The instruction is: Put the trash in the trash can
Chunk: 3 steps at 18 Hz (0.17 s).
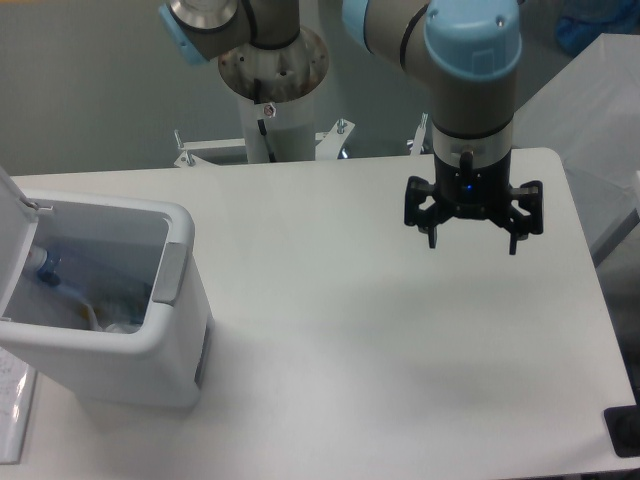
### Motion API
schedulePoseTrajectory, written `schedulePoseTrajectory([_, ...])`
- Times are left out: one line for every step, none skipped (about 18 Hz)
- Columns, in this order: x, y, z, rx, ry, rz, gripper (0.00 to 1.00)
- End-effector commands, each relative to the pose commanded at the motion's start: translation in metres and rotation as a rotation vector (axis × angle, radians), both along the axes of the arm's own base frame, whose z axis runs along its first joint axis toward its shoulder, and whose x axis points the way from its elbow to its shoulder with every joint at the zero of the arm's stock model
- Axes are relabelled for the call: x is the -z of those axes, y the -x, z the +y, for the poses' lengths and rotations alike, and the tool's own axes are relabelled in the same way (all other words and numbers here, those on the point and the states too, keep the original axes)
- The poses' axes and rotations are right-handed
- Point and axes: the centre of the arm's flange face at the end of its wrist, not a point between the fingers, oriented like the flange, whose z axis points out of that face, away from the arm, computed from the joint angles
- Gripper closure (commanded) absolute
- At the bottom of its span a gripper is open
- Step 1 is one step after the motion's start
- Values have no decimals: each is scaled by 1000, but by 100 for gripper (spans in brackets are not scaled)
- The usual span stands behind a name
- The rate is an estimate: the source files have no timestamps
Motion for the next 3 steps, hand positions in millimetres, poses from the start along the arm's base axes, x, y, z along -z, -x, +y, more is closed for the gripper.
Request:
schedulePoseTrajectory([1, 2, -3, -6, 2, -3, 0])
schedulePoseTrajectory([2, 2, -3, -6, 4, -3, 0])
schedulePoseTrajectory([2, 3, -4, -7, 8, -1, 0])
